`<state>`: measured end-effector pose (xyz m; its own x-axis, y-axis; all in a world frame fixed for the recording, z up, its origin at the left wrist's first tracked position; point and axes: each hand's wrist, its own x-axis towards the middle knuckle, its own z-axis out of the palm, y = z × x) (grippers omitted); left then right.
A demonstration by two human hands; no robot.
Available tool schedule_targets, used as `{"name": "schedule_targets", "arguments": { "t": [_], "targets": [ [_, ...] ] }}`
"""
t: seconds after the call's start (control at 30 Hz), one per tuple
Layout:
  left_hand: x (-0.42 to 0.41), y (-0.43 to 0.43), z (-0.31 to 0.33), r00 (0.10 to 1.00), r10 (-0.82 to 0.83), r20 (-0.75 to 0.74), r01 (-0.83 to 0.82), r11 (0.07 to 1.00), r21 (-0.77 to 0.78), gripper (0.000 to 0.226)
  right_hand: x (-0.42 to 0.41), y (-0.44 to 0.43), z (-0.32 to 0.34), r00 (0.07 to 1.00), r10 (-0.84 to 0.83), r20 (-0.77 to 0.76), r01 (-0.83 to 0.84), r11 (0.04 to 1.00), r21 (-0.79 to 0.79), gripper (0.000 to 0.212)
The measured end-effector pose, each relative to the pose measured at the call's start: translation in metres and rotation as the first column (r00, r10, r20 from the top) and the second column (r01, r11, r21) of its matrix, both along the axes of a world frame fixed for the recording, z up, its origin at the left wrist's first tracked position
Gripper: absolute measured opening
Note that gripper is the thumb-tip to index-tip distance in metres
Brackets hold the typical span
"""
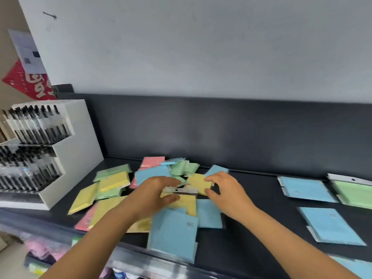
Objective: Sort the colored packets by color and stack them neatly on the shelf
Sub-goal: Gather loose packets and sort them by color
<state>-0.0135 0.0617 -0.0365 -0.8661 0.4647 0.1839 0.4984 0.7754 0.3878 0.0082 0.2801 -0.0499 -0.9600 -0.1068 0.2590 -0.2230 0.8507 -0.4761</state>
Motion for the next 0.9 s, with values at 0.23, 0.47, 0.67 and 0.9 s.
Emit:
{"name": "schedule_targets", "arguments": {
  "t": [0.23, 0.47, 0.67, 0.9],
  "targets": [
    [-0.073, -0.074, -0.026, 0.996, 0.067, -0.054, -0.073, 0.991, -0.11, 0.069, -0.049, -0.092, -0.011, 0.997, -0.076, 0.022, 0.075, 0.997, 0.015, 0.046],
    [-0.1, -0.059, -0.044, 1.0, 0.013, 0.017, -0.007, 0.95, -0.313, 0.086, -0.067, -0.109, -0.003, 0.979, -0.192, 0.068, 0.189, 0.981, 0.053, 0.051],
    [-0.105, -0.058, -0.051, 0.996, 0.014, -0.092, -0.049, 0.92, -0.388, 0.072, -0.061, -0.096, -0.002, 0.964, -0.245, 0.103, 0.235, 0.967, 0.098, 0.048],
    [-0.103, -0.071, -0.019, 0.995, 0.014, -0.102, -0.027, 0.991, -0.128, 0.052, -0.062, -0.1, -0.007, 0.924, -0.212, 0.319, 0.168, 0.973, 0.158, 0.066]
  ]
}}
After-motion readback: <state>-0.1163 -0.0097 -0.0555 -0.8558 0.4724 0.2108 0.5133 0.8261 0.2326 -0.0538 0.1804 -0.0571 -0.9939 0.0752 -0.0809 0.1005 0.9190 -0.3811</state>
